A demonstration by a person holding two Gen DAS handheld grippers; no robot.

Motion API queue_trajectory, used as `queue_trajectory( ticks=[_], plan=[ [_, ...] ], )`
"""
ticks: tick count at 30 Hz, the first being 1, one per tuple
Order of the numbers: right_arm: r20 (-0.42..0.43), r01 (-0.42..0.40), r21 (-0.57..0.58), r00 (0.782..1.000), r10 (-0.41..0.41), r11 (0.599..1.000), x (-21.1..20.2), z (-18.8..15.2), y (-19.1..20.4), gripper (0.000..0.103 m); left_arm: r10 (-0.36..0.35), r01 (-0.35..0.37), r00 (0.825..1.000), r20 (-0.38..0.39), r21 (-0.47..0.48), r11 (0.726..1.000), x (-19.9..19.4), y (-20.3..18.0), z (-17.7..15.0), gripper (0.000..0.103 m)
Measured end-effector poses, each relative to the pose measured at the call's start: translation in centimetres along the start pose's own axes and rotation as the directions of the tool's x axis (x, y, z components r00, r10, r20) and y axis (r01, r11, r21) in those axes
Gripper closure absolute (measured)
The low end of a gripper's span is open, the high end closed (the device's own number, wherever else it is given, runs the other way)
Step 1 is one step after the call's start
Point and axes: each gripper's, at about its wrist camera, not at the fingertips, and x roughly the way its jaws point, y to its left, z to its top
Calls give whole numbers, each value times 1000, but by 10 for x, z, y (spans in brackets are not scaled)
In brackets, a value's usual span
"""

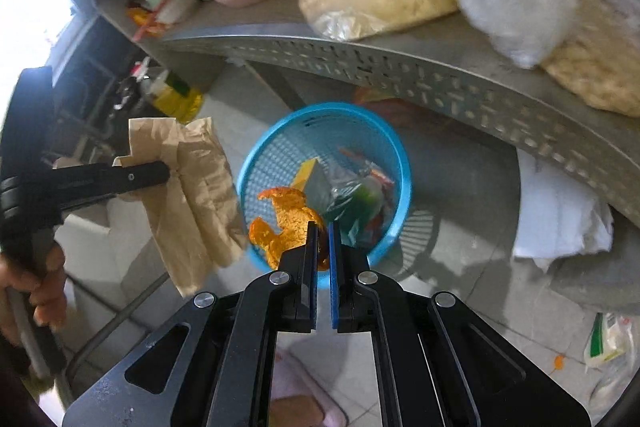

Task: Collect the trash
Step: 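Open both grippers over the wastebasket to drop the bag and peel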

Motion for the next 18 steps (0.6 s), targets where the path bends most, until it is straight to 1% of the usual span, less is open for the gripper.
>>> queue_trajectory(
  ticks=[2, 3, 4, 5, 6, 7, 8, 9, 10, 11, 12, 15, 18],
  plan=[
    [-6, 21, 2, 1000, -21, 1000, 17, 9, 2, 99, -7, 7, 1000, 12, 3, 1000, 9, -6, 12, 88],
    [-6, 27, 4, 1000, -27, 1000, 23, 12, 3, 99, -16, 16, 1000, 17, 5, 1000, 13, -7, 17, 83],
    [-7, 37, 7, 999, -37, 999, 31, 16, 3, 99, -24, 24, 999, 20, 6, 1000, 15, -7, 21, 74],
    [-10, 40, 10, 999, -40, 999, 40, 20, 4, 98, -28, 28, 999, 23, 5, 1000, 18, -7, 25, 68],
    [-20, 41, 15, 999, -41, 999, 52, 25, 3, 95, -29, 29, 999, 28, 3, 1000, 21, -8, 28, 55],
    [-28, 44, 21, 999, -44, 999, 60, 28, 3, 94, -28, 28, 999, 34, 0, 1000, 22, -8, 30, 43],
    [-32, 40, 22, 999, -39, 999, 64, 30, 3, 90, -29, 29, 999, 36, -1, 1000, 23, -8, 31, 40],
    [-40, 42, 22, 998, -41, 999, 72, 32, 4, 86, -36, 36, 999, 35, -6, 999, 23, -7, 31, 38],
    [-40, 51, 22, 998, -50, 998, 75, 32, 3, 82, -44, 44, 999, 31, -16, 999, 21, -5, 29, 38],
    [-38, 64, 20, 997, -64, 998, 76, 31, 3, 77, -52, 53, 998, 27, -23, 998, 19, -4, 28, 38],
    [-34, 74, 22, 997, -73, 997, 76, 29, 2, 75, -69, 69, 997, 28, -35, 997, 14, -2, 26, 37],
    [-21, 73, 35, 997, -72, 997, 69, 20, -5, 74, -96, 99, 993, 66, -40, 994, -9, 1, 20, 38],
    [-12, 70, 29, 997, -70, 997, 57, 9, -9, 74, -117, 120, 987, 115, -26, 992, -44, 3, 12, 37]
  ],
)
